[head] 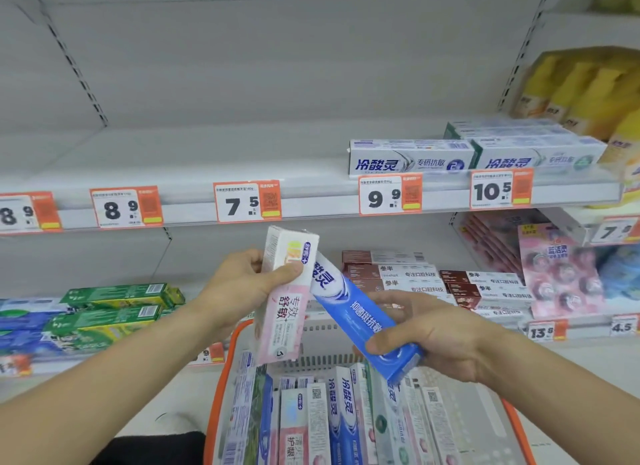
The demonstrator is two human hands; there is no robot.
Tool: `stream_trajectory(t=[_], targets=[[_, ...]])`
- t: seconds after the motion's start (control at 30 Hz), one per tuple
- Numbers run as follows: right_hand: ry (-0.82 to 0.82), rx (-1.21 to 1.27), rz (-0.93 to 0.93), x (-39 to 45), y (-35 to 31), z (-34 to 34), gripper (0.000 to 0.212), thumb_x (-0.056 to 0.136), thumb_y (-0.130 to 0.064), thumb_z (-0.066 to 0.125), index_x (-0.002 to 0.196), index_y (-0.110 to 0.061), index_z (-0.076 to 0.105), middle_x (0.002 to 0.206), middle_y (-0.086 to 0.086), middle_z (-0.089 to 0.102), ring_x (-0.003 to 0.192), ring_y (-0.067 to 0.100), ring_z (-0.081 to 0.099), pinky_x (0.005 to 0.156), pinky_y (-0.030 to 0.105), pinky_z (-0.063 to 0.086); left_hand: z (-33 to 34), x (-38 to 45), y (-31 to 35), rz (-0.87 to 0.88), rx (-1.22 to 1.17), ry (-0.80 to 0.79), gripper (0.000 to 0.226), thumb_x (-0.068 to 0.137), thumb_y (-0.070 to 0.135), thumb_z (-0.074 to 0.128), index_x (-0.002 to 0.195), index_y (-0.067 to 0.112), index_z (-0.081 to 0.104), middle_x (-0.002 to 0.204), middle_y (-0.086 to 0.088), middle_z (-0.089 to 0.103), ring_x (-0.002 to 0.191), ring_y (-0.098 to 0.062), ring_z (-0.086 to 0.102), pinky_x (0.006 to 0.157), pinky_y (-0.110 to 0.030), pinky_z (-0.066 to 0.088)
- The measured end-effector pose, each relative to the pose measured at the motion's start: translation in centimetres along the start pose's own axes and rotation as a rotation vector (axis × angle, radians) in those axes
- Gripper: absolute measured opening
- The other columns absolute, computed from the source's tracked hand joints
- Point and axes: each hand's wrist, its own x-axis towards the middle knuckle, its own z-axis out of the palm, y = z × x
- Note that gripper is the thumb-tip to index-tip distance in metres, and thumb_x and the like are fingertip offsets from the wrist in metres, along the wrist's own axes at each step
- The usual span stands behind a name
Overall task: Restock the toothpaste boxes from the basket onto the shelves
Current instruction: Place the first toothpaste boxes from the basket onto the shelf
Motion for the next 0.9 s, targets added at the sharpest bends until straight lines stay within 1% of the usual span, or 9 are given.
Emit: stream_trajectory(t=[0.1,0.2,0.27,0.33,0.43,0.57,0.63,0.77,0.9], targets=[[0.038,-0.067,-0.05,-0.3,-0.9,-1.3,0.072,0.056,0.003,0.08,0.124,-0.012,0.063,0.106,0.014,0.076,0.088,0.026,0.071,0.073,0.031,0.053,-0.5,0.4,-0.1,-0.015,-0.006,0.073,0.043,0.082,0.017,0.08,0.119,0.014,0.057,0.104,-0.007,0.074,0.089,-0.025,0.075,0.08,-0.048,0.06],[0.005,-0.014,-0.046,-0.7,-2.1,-3.3,0.06,0.055,-0.002,0.081,0.114,-0.012,0.074,0.114,0.021,0.072,0.096,0.031,0.069,0.087,0.039,0.05,-0.8,0.4,-0.1,-0.06,-0.008,0.064,0.04,0.084,0.016,0.075,0.118,0.01,0.055,0.101,-0.011,0.074,0.081,-0.024,0.074,0.067,-0.041,0.059],[-0.063,0.062,-0.018,-1.2,-2.7,-4.6,0.062,0.05,-0.01,0.088,0.111,-0.007,0.076,0.119,0.025,0.069,0.099,0.036,0.07,0.081,0.038,0.056,-0.8,0.3,0.0,-0.086,-0.017,0.026,0.043,0.076,0.024,0.072,0.113,0.005,0.06,0.092,-0.013,0.076,0.074,-0.023,0.071,0.063,-0.035,0.056],[-0.101,0.162,-0.011,-1.6,-3.0,-5.5,0.072,0.042,-0.017,0.093,0.11,-0.003,0.075,0.12,0.026,0.068,0.095,0.037,0.073,0.071,0.035,0.061,-0.6,0.1,0.2,-0.101,-0.046,-0.012,0.035,0.081,0.03,0.073,0.106,0.006,0.068,0.086,-0.011,0.077,0.07,-0.021,0.07,0.06,-0.031,0.054],[-0.169,0.178,-0.081,-1.9,-3.0,-5.9,0.077,0.047,-0.022,0.095,0.118,-0.004,0.072,0.126,0.026,0.065,0.102,0.038,0.071,0.074,0.036,0.06,-0.1,-0.3,0.5,-0.115,-0.085,-0.074,0.033,0.089,0.038,0.069,0.101,0.007,0.073,0.09,-0.01,0.078,0.072,-0.021,0.073,0.06,-0.03,0.056],[-0.304,0.128,-0.155,-1.6,-2.5,-5.8,0.082,0.067,-0.012,0.088,0.139,0.001,0.051,0.13,0.026,0.061,0.106,0.034,0.069,0.083,0.038,0.058,0.4,-0.5,1.0,-0.1,-0.189,-0.203,0.024,0.095,0.025,0.061,0.107,0.004,0.066,0.095,-0.017,0.074,0.08,-0.027,0.07,0.067,-0.04,0.061],[-0.3,0.058,-0.188,-1.2,-2.1,-5.6,0.077,0.072,-0.003,0.08,0.14,0.001,0.044,0.128,0.026,0.061,0.108,0.034,0.066,0.086,0.036,0.057,1.0,-0.8,1.3,-0.076,-0.192,-0.245,0.017,0.097,0.021,0.056,0.103,0.007,0.064,0.091,-0.017,0.071,0.079,-0.026,0.067,0.066,-0.04,0.061],[-0.249,-0.092,-0.263,-0.5,-1.9,-4.5,0.065,0.078,0.006,0.071,0.136,-0.005,0.045,0.124,0.021,0.064,0.102,0.032,0.062,0.087,0.039,0.052,2.2,-1.2,1.7,-0.007,-0.211,-0.179,0.028,0.089,0.037,0.065,0.107,0.016,0.064,0.078,-0.005,0.072,0.064,-0.018,0.068,0.054,-0.03,0.055],[-0.229,-0.176,-0.297,-0.3,-2.1,-4.0,0.067,0.077,0.01,0.072,0.135,-0.005,0.042,0.128,0.02,0.064,0.106,0.029,0.064,0.09,0.039,0.052,2.3,-1.5,2.5,0.095,-0.264,-0.186,0.044,0.075,0.048,0.065,0.109,0.021,0.068,0.089,-0.006,0.075,0.068,-0.017,0.07,0.053,-0.03,0.056]])
